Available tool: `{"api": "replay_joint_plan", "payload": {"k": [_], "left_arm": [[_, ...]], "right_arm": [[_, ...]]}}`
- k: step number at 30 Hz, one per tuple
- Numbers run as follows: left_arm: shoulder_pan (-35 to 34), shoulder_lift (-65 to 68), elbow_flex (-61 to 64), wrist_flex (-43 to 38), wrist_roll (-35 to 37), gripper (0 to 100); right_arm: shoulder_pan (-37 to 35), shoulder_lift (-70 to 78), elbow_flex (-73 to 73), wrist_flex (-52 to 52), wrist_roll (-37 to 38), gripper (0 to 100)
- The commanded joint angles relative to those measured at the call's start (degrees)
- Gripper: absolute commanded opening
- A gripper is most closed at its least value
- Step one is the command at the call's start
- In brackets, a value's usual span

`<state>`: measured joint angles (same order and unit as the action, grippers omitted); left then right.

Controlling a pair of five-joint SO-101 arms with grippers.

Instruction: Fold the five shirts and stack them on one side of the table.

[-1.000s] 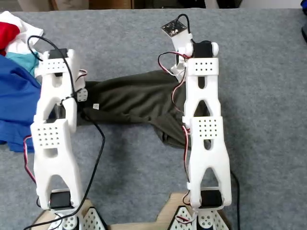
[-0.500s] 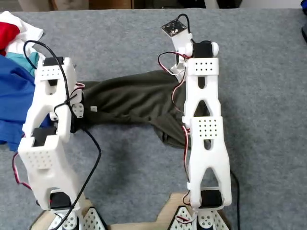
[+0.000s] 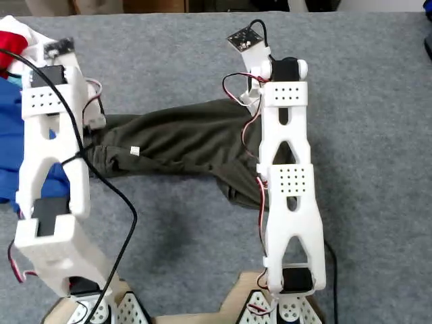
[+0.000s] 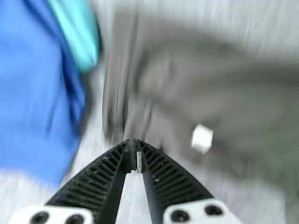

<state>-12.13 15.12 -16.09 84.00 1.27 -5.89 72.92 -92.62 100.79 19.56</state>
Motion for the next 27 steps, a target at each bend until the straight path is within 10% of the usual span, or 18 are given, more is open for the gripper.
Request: {"api": "replay_joint_plan", "payload": {"k": [1,11,27], "left_arm": [[-0.18,6.73,-4.31,-9.67,0.88,2],[-1.41,36.53,-35.08,-0.18,1.23,17],[-2.20,58.24,-69.80,12.13,1.14,3]], "right_arm": [[0.22,-0.57,-0.84,-0.79,0.44,0.6],[0.22,-0.57,-0.84,-1.58,0.44,0.6],[0.22,-0.31,-0.84,-1.58,0.44,0.6]]}}
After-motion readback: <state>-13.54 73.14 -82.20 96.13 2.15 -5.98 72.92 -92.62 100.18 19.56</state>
